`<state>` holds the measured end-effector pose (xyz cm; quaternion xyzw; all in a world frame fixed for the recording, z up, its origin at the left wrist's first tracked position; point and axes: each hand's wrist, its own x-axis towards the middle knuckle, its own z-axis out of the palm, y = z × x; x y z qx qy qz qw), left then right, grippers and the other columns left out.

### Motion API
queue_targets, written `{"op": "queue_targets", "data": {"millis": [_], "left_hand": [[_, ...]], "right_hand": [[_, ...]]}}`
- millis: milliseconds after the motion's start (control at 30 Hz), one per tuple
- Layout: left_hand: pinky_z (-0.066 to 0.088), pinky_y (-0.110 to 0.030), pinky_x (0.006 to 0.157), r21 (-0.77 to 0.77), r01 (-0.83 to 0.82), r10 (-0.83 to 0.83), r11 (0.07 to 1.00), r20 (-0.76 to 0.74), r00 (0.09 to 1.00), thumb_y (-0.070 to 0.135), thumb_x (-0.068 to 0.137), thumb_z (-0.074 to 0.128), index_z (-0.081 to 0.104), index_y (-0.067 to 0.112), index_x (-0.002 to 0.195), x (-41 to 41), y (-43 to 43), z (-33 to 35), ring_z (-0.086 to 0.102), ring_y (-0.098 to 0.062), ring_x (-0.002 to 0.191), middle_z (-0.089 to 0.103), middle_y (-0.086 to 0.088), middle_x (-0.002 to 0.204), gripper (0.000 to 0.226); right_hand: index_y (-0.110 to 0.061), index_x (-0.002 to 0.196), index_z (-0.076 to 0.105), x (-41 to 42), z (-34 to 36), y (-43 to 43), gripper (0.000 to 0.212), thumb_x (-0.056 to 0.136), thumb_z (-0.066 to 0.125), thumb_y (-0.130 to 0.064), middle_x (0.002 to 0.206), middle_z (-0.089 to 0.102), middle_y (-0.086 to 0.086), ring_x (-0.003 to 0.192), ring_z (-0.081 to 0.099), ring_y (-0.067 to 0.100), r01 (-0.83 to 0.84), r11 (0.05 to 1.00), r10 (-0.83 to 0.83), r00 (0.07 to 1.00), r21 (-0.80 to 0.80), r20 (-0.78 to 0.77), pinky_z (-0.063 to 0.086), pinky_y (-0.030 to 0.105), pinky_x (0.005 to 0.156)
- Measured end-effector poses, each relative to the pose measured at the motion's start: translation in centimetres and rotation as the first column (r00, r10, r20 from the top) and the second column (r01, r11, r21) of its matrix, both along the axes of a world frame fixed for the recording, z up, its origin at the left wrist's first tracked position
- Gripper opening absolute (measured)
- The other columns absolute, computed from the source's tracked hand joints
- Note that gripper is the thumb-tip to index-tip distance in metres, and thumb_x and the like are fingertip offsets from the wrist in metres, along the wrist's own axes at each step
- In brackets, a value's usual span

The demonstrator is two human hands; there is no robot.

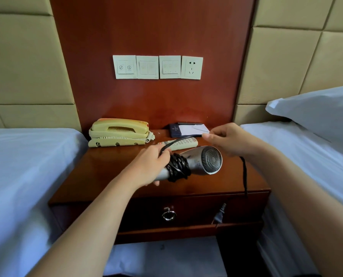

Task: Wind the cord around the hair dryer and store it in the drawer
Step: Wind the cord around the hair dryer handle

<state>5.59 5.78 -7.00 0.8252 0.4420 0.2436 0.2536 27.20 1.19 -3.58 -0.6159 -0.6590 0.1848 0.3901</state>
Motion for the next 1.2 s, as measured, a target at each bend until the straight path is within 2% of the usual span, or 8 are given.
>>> {"op": "queue_targets", "data": {"millis": [233,367,467,633,767,933,1067,1200], "left_hand": [[0.038,-0.025,0.036,-0.164,0.146,-0.128,0.976,0.117,0.985,0.024,0.100,0.035,0.034,0.025,0.139,-1.6,-0.7,0.9,0.061,-0.020,0.047,0.064,-0.006,0.072,0.039],[0.035,-0.024,0.036,-0.260,0.244,-0.163,0.934,0.295,0.941,0.019,0.102,0.031,0.040,0.028,0.133,-1.9,-1.0,1.0,0.057,-0.022,0.043,0.065,-0.006,0.055,0.033],[0.033,-0.021,0.033,-0.336,0.302,-0.119,0.892,0.470,0.875,0.015,0.101,0.030,0.045,0.026,0.127,-2.1,-1.0,1.0,0.053,-0.023,0.038,0.063,-0.013,0.053,0.032],[0.033,-0.019,0.032,-0.445,0.317,0.090,0.838,0.685,0.723,0.020,0.101,0.031,0.054,0.011,0.120,-2.9,-0.1,0.9,0.050,-0.023,0.035,0.060,-0.024,0.055,0.031],[0.033,-0.018,0.033,-0.492,0.211,0.258,0.845,0.719,0.645,0.022,0.100,0.029,0.051,-0.005,0.112,-3.2,1.1,1.0,0.048,-0.022,0.034,0.059,-0.023,0.055,0.037],[0.032,-0.018,0.033,-0.555,0.020,0.413,0.832,0.641,0.647,0.019,0.099,0.025,0.057,-0.010,0.087,-4.3,1.9,0.4,0.046,-0.022,0.035,0.061,-0.019,0.051,0.045],[0.035,-0.022,0.035,-0.521,-0.164,0.477,0.838,0.551,0.685,0.021,0.097,0.026,0.059,-0.008,0.088,-4.0,2.4,0.1,0.050,-0.023,0.035,0.065,-0.019,0.057,0.045],[0.037,-0.020,0.030,-0.358,-0.374,0.500,0.856,0.389,0.774,0.027,0.097,0.027,0.058,-0.003,0.097,-3.6,1.8,0.2,0.055,-0.016,0.028,0.069,-0.020,0.077,0.043]], "right_hand": [[-0.017,0.052,0.050,1.4,-2.0,0.7,0.042,0.092,0.056,-0.030,0.036,0.044,-0.011,0.035,0.037,0.000,-0.005,0.993,-0.008,0.994,-0.118,-0.109,0.030,0.013,0.040],[-0.012,0.063,0.060,1.6,-3.2,0.5,0.028,0.086,0.057,0.004,0.047,0.060,-0.009,0.046,0.052,0.000,-0.074,0.990,0.041,0.968,-0.124,-0.246,0.041,0.017,0.050],[-0.009,0.065,0.054,1.4,-4.7,0.9,0.029,0.084,0.049,0.013,0.058,0.053,0.003,0.051,0.042,0.013,-0.023,0.987,-0.022,0.960,-0.156,-0.278,0.030,0.022,0.049],[-0.014,0.062,0.055,-0.9,-6.1,1.1,0.036,0.097,0.049,-0.022,0.048,0.037,-0.003,0.033,0.031,0.003,-0.059,0.949,0.037,0.996,-0.311,-0.076,0.027,0.015,0.035],[-0.017,0.059,0.057,-3.1,-5.1,0.3,0.040,0.096,0.049,-0.029,0.044,0.041,-0.009,0.039,0.038,0.002,-0.136,0.964,0.178,0.969,-0.230,0.174,0.032,0.012,0.044],[-0.018,0.059,0.057,-5.5,-2.4,-1.3,0.037,0.093,0.052,-0.032,0.051,0.045,-0.004,0.049,0.038,0.009,-0.186,0.973,0.225,0.894,-0.137,0.386,0.034,0.022,0.052],[-0.019,0.063,0.057,-7.7,-0.8,-1.9,0.032,0.092,0.054,-0.033,0.058,0.052,-0.004,0.059,0.047,0.015,-0.224,0.973,0.223,0.828,-0.062,0.515,0.045,0.036,0.063],[-0.020,0.075,0.060,-9.5,0.3,-2.4,0.024,0.094,0.050,-0.032,0.064,0.052,-0.007,0.059,0.045,0.010,-0.193,0.976,0.215,0.735,-0.106,0.643,0.038,0.032,0.058]]}}
